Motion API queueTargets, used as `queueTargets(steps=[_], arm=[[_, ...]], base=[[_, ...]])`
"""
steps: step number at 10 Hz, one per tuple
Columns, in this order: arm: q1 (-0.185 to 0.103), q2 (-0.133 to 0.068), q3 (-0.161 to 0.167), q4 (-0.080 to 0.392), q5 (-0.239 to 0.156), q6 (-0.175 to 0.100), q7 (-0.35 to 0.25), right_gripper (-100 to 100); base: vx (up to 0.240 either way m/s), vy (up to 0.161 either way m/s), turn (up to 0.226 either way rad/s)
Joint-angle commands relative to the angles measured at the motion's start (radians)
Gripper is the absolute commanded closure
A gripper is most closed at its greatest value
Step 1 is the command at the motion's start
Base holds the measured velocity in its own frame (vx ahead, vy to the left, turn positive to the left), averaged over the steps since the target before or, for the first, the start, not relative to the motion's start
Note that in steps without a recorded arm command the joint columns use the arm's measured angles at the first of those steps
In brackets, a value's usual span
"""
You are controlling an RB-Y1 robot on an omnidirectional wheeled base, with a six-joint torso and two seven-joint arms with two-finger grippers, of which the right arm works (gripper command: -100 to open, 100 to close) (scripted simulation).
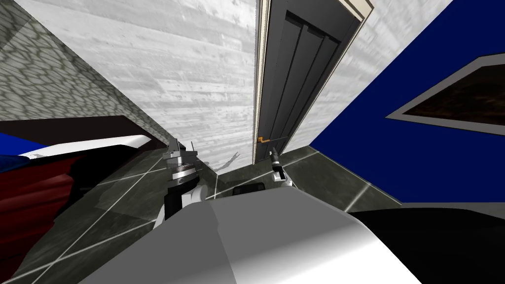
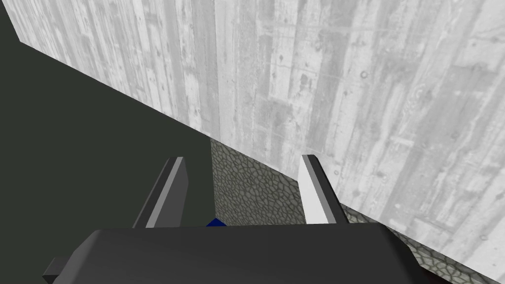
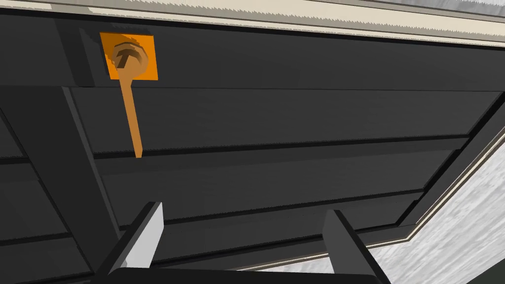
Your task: Pull the door open
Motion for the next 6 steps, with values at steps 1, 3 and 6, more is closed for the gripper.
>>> queueTargets(steps=[1,3,6], arm=[[-0.021,-0.008,0.002,0.050,-0.002,-0.015,-0.009,-100],[-0.035,-0.012,0.002,0.098,-0.003,-0.020,-0.014,-100],[-0.061,-0.021,0.004,0.172,-0.005,-0.031,-0.023,-100]], base=[[0.026,-0.093,0.194],[0.027,-0.078,0.097],[0.023,-0.059,0.133]])
